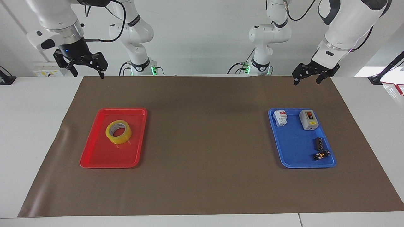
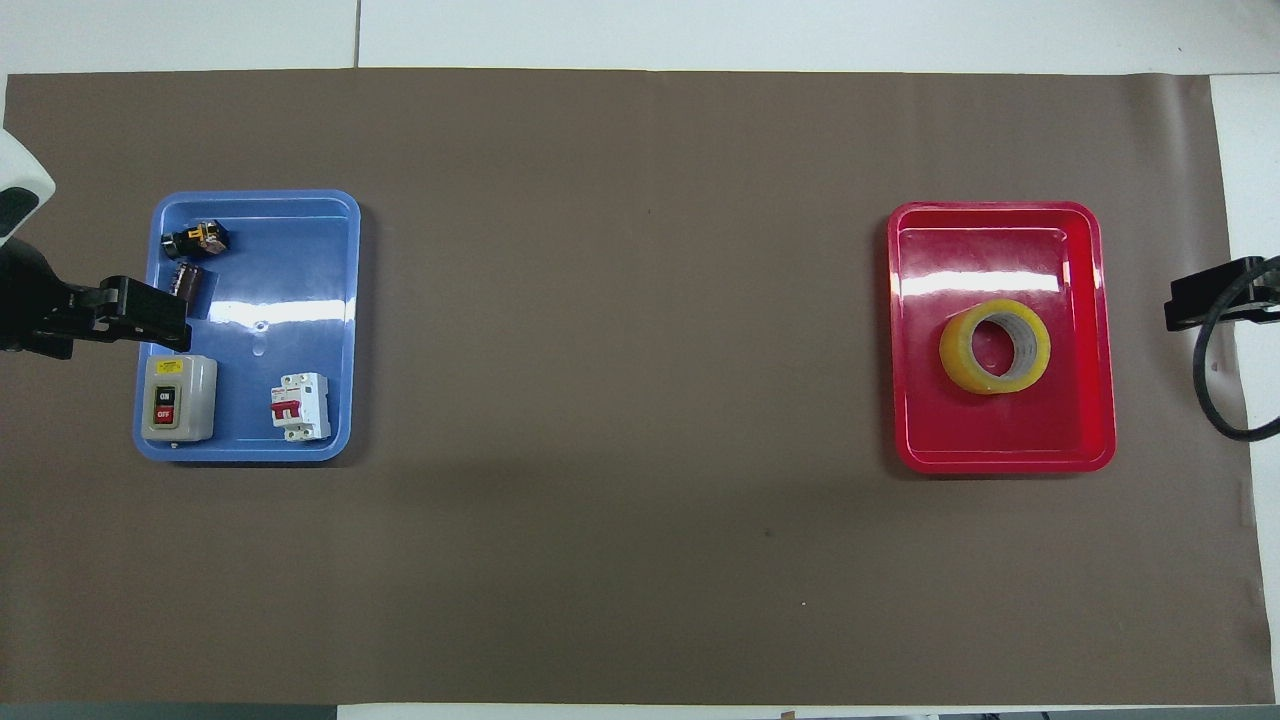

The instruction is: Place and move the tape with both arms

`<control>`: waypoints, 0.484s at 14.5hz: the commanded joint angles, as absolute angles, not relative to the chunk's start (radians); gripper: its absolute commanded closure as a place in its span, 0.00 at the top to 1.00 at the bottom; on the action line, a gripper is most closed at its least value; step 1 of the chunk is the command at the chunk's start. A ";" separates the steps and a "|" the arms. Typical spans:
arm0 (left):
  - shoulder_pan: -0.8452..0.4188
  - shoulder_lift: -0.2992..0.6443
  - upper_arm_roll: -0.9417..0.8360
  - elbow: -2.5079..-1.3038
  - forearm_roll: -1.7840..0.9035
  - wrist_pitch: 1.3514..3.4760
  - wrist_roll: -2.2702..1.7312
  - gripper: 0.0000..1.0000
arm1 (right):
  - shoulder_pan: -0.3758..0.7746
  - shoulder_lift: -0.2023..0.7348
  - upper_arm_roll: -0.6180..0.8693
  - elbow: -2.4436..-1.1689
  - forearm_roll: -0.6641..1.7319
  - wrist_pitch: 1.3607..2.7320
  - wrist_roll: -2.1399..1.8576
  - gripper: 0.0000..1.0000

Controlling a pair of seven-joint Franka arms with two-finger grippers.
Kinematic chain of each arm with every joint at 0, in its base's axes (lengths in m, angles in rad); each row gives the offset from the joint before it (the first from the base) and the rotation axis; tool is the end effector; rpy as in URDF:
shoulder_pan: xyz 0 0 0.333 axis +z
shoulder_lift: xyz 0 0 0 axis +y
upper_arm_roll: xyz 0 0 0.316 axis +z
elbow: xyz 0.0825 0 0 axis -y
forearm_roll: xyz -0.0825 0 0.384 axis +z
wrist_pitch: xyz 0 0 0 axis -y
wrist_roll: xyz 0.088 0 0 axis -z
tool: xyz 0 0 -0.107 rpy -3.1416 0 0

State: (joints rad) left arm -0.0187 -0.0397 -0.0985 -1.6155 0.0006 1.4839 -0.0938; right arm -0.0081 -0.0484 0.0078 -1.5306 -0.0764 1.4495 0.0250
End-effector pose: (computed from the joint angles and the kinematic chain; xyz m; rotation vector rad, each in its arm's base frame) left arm 0.5284 -0.0632 0.6179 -3.1240 0.0361 0.1424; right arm 0.5267 -0.0090 0.6593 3.0640 -0.0511 -0.0487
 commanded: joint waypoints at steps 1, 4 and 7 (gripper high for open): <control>-0.003 -0.058 -0.106 -1.632 -0.021 1.494 -0.083 1.00 | -0.020 -0.066 0.011 -1.546 -0.069 1.440 -0.003 1.00; -0.003 -0.058 -0.106 -1.632 -0.021 1.494 -0.083 1.00 | -0.023 -0.066 0.011 -1.548 -0.069 1.439 -0.014 1.00; -0.003 -0.058 -0.106 -1.632 -0.021 1.494 -0.083 1.00 | -0.025 -0.066 0.011 -1.548 -0.069 1.439 -0.020 1.00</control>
